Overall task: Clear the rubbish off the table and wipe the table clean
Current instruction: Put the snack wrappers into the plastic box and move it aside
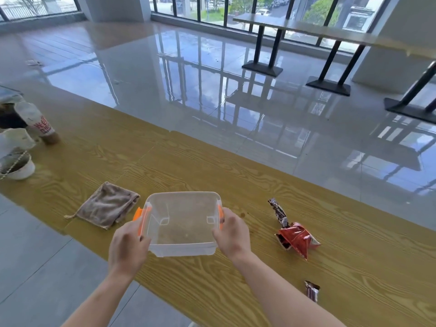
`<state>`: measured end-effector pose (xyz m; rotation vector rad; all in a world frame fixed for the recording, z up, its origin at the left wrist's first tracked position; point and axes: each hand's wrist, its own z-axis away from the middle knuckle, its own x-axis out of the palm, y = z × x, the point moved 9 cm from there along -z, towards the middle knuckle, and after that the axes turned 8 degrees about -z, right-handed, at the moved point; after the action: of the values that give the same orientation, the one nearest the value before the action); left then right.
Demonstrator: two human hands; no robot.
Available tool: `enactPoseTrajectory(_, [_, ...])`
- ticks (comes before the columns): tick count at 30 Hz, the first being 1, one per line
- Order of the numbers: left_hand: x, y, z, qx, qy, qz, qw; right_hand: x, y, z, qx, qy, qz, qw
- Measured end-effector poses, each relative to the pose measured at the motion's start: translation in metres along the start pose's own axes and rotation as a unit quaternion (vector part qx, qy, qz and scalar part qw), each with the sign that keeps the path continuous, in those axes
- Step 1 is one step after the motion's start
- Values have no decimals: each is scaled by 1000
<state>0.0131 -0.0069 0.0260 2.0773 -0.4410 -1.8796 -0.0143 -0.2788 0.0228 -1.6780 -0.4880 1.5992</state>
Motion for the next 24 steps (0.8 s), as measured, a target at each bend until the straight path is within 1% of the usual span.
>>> enactPoseTrajectory(4, [12, -9, 5, -9, 1, -2, 1000, 4, 6, 10, -6, -4, -3, 1000])
enactPoseTrajectory(7, [19, -8, 8, 7, 6, -10, 1000, 6, 12, 12, -3, -2, -2, 1000])
enactPoseTrajectory(9, [20, -6, 7, 13, 8, -43, 999, 7, 15, 11, -1, 4, -6, 1000])
enactPoseTrajectory(11, [22, 5, 5, 52, 6, -95, 994, 7, 16, 12, -10, 10, -4, 1000])
enactPoseTrajectory(13, [31, 18, 0, 101, -13, -132, 986, 9, 13, 14, -31, 14, 10, 999])
enactPoseTrajectory(16, [48, 20, -6, 98, -57, -158, 981, 8, 7, 17, -52, 19, 21, 998])
enactPoseTrajectory(18, [53, 19, -7, 103, -56, -154, 981, -3, 10, 19, -49, 40, 4, 998])
enactPoseTrajectory(21, [57, 15, -7, 105, -60, -142, 982, -37, 50, 31, 8, 87, -9, 996])
enactPoseTrajectory(24, [60, 13, -6, 109, -51, -139, 983, -74, 129, 61, 121, 107, 39, 986])
